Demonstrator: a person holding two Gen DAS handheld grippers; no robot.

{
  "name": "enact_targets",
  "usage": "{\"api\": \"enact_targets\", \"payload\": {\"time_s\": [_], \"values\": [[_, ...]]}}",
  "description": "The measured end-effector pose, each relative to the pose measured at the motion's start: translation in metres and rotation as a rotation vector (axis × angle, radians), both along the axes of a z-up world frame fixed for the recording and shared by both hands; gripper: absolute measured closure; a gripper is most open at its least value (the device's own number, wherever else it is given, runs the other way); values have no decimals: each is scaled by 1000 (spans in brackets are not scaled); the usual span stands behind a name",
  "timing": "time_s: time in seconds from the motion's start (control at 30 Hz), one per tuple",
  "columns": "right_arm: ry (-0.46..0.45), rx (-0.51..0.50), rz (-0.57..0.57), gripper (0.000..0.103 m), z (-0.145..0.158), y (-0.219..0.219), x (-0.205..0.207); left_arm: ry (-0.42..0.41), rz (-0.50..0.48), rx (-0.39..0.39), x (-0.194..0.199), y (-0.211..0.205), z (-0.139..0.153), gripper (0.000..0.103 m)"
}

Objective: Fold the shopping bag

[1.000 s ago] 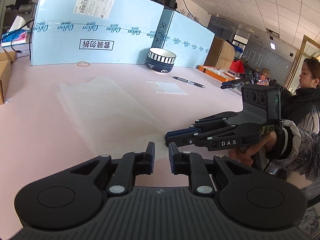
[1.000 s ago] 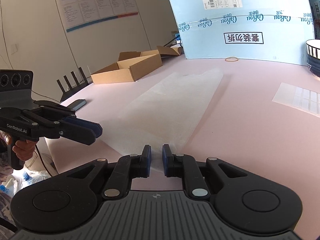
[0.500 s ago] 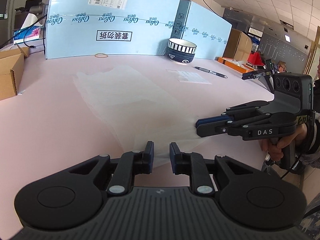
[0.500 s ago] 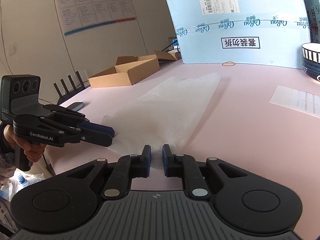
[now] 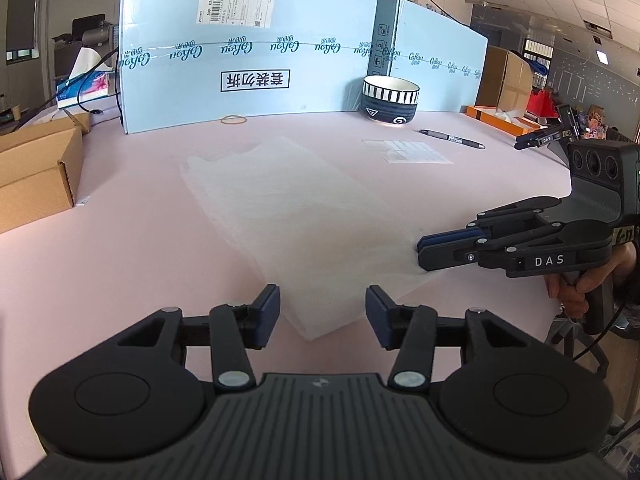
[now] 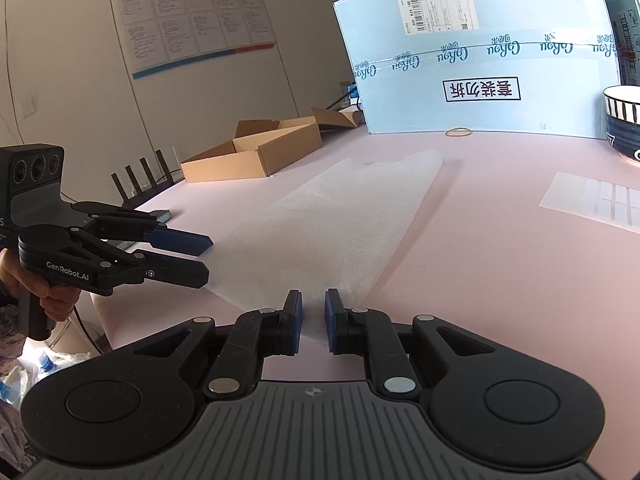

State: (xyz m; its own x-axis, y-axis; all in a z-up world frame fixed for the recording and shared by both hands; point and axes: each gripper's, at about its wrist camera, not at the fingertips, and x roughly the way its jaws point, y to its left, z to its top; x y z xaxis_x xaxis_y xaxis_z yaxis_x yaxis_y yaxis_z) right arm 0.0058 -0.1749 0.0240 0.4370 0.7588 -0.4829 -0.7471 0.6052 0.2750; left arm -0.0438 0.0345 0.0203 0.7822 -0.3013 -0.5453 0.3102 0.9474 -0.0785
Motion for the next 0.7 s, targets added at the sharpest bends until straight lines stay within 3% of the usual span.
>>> {"api": "enact_targets", "payload": {"time_s": [0.07,0.2,0.27,0.37,0.5,0.6,0.7], "values": [[1,5,3,87,0,0,0,-18,-36,-19,0,-4,5,58],[-31,-9,27,79,0,4,-6,-15,-42,20,13,-15,-1,58],[-54,-24,34,78,1,6,-9,39,-15,1,25,-12,-12,58],[-69,-44,38,78,2,9,-10,35,-29,-35,24,-3,-17,60],[-63,-70,57,77,6,11,-6,26,-57,14,19,-1,-18,60],[-194,-130,65,77,12,19,-21,27,-83,39,18,-1,-17,59],[-407,-231,105,78,22,27,-45,49,-116,38,23,2,-16,59]]}}
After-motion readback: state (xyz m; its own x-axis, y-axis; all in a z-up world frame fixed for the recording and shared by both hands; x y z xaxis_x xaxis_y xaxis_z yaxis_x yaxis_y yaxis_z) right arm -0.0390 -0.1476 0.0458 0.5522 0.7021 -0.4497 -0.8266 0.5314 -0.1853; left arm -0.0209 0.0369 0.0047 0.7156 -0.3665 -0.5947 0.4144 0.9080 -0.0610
